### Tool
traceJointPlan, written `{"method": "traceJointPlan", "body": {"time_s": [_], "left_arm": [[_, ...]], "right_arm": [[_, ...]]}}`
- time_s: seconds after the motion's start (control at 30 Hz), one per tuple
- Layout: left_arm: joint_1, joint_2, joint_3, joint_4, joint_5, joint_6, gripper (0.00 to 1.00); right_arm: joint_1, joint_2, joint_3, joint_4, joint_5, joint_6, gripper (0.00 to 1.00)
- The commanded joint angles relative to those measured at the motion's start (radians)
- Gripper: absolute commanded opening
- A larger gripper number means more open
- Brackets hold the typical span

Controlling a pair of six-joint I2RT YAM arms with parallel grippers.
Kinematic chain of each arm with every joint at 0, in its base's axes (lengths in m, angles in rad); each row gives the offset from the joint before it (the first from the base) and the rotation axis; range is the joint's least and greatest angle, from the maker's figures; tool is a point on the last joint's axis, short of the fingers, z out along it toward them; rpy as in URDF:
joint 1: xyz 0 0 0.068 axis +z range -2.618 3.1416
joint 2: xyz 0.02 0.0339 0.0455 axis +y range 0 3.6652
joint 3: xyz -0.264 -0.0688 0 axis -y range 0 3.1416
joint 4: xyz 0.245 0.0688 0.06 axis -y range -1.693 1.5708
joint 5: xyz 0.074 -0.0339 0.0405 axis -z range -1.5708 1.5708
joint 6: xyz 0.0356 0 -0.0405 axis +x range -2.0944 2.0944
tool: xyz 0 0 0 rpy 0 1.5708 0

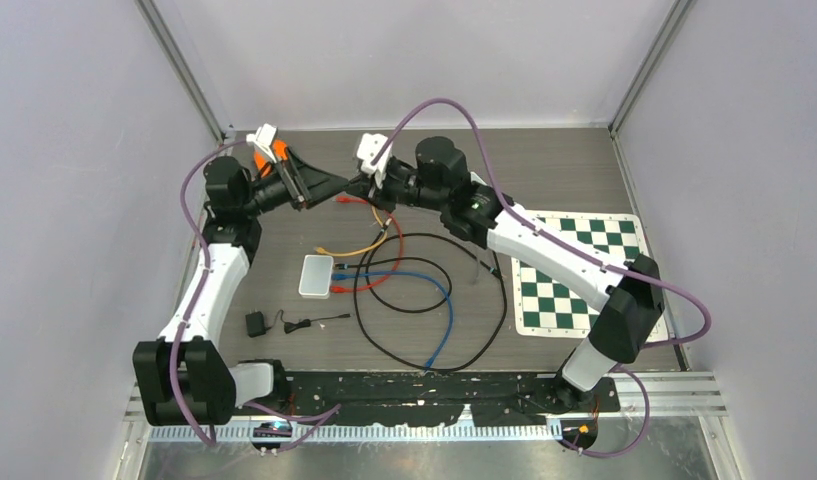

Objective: Insert the plug into the switch port
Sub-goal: Pick up the connector from the center of the board, then adjust the switch port at the center of the board.

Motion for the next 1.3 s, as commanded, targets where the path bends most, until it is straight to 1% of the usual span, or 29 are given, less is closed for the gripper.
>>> {"method": "traceJointPlan", "body": {"time_s": [0.0,0.03,0.07,0.1,0.13,0.23,0.37,0.47,0.6,0.73,0.83,0.9,1.0,1.07,1.17,1.27], "left_arm": [[0.008,-0.015,0.049,-0.066,-0.043,0.077,0.58],[0.008,-0.018,0.054,-0.086,-0.051,0.099,0.59],[0.007,-0.021,0.057,-0.109,-0.061,0.119,0.59],[0.008,-0.025,0.057,-0.132,-0.072,0.140,0.60],[0.006,-0.031,0.056,-0.159,-0.086,0.168,0.60],[0.007,-0.049,0.041,-0.224,-0.130,0.224,0.63],[0.002,-0.048,0.024,-0.317,-0.206,0.283,0.65],[-0.017,-0.006,0.060,-0.401,-0.278,0.345,0.65],[-0.118,0.090,0.175,-0.516,-0.398,0.426,0.66],[-0.204,0.236,0.292,-0.522,-0.459,0.427,0.65],[-0.242,0.372,0.400,-0.497,-0.485,0.393,0.64],[-0.260,0.457,0.451,-0.431,-0.485,0.313,0.62],[-0.274,0.614,0.553,-0.299,-0.379,0.138,0.58],[-0.286,0.706,0.619,-0.239,-0.351,0.099,0.56],[-0.302,0.804,0.682,-0.167,-0.357,0.070,0.56],[-0.304,0.890,0.688,-0.056,-0.360,-0.001,0.56]], "right_arm": [[-0.077,-0.051,0.122,0.089,0.013,0.247,0.05],[-0.098,-0.050,0.120,0.127,0.001,0.349,0.05],[-0.152,-0.043,0.107,0.147,-0.021,0.399,0.05],[-0.179,-0.036,0.100,0.168,-0.022,0.469,0.05],[-0.224,-0.024,0.083,0.167,-0.003,0.486,0.05],[-0.301,0.006,0.011,0.141,0.045,0.508,0.05],[-0.393,0.061,-0.052,0.072,0.104,0.476,0.05],[-0.446,0.101,-0.083,-0.002,0.160,0.400,0.05],[-0.503,0.155,-0.092,-0.087,0.206,0.340,0.05],[-0.538,0.200,-0.096,-0.142,0.288,0.283,0.05],[-0.555,0.218,-0.115,-0.159,0.334,0.204,0.05],[-0.565,0.224,-0.142,-0.160,0.376,0.148,0.05],[-0.575,0.233,-0.177,-0.159,0.388,0.086,0.05],[-0.582,0.242,-0.182,-0.157,0.407,0.063,0.05],[-0.603,0.270,-0.147,-0.171,0.421,0.069,0.05],[-0.635,0.333,-0.056,-0.203,0.429,0.096,0.05]]}}
